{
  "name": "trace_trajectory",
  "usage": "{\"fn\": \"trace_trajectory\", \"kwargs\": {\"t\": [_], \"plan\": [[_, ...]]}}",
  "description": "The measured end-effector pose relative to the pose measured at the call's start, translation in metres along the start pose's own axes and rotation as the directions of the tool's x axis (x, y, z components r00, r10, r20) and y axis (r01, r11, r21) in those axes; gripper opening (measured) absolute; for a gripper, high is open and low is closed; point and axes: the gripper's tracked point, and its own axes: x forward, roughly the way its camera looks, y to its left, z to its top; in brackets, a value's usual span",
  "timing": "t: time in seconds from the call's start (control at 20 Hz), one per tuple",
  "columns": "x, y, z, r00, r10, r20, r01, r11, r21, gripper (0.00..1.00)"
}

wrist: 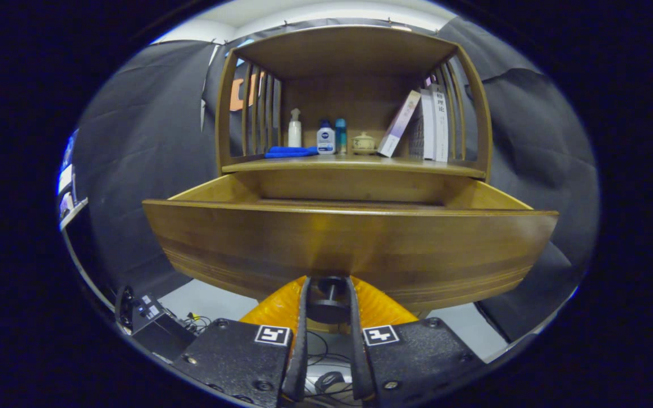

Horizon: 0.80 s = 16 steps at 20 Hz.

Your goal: Pull open the drawer, take out the items inside it, and place them on the countertop above the cabinet.

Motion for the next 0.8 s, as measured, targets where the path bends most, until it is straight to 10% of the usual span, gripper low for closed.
{"fn": "trace_trajectory", "kwargs": {"t": [0.45,0.8], "plan": [[-0.048,0.025,0.083,0.980,0.193,-0.037,-0.194,0.981,-0.021,0.62],[0.003,0.009,0.114,0.946,0.196,-0.257,-0.205,0.979,-0.009,0.66]]}}
